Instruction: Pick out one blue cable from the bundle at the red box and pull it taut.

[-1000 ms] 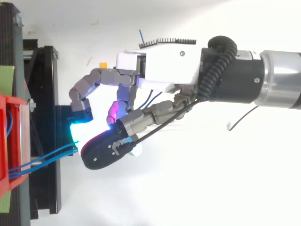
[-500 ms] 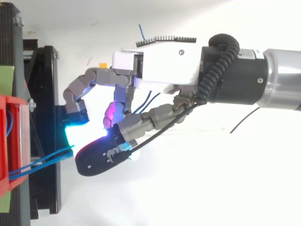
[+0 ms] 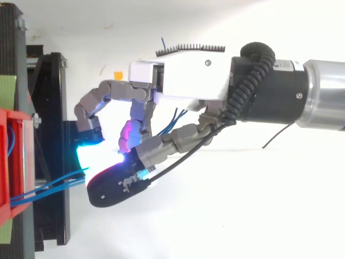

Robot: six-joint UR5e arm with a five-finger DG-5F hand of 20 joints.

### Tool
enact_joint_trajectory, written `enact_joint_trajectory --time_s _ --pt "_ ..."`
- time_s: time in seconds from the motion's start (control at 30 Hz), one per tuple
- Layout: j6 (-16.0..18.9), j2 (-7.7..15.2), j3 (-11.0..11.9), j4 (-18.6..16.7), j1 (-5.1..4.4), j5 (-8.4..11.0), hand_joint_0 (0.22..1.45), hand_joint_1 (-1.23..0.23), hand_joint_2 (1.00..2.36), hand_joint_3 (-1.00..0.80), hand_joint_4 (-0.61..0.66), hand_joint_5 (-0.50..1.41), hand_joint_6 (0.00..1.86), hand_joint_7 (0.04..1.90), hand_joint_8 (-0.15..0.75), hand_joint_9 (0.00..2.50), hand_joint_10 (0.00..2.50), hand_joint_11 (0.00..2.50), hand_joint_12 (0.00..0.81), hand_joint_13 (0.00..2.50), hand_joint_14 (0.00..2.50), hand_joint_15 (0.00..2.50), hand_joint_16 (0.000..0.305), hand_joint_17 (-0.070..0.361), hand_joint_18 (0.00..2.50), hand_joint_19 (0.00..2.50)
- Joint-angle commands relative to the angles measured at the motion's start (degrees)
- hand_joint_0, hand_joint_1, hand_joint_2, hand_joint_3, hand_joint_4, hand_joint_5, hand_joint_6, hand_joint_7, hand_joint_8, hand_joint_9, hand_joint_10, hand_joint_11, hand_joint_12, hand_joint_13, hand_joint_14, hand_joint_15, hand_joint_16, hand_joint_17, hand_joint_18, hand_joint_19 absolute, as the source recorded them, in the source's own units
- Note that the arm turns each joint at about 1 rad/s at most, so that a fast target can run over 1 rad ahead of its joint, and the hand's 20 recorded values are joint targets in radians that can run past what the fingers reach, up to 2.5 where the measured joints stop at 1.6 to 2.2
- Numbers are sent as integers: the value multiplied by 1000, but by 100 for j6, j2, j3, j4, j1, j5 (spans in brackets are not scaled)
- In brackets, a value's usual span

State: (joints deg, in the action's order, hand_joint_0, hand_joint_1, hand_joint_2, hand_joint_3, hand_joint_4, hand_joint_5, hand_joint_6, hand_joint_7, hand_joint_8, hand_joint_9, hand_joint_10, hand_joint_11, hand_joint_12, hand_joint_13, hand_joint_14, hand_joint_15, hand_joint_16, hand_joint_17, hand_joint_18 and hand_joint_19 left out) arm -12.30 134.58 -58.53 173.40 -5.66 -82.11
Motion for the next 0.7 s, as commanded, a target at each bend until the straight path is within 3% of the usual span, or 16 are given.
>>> enact_joint_trajectory --time_s 0.0,0.23,0.67 --pt "132 -2 0 1 -14 3 767 -915 1010 -384 -26 -135 898 1200 357 1425 26 796 454 1111 24 591 63 142 956 823" --pt "281 7 -9 27 -49 11 819 -926 1000 -497 -111 -137 905 1228 346 1421 26 797 442 1110 22 598 62 139 936 837" --pt "378 -2 -18 54 -93 11 818 -920 1003 -462 -148 -132 920 1229 341 1445 29 799 439 1131 23 615 59 134 937 851"
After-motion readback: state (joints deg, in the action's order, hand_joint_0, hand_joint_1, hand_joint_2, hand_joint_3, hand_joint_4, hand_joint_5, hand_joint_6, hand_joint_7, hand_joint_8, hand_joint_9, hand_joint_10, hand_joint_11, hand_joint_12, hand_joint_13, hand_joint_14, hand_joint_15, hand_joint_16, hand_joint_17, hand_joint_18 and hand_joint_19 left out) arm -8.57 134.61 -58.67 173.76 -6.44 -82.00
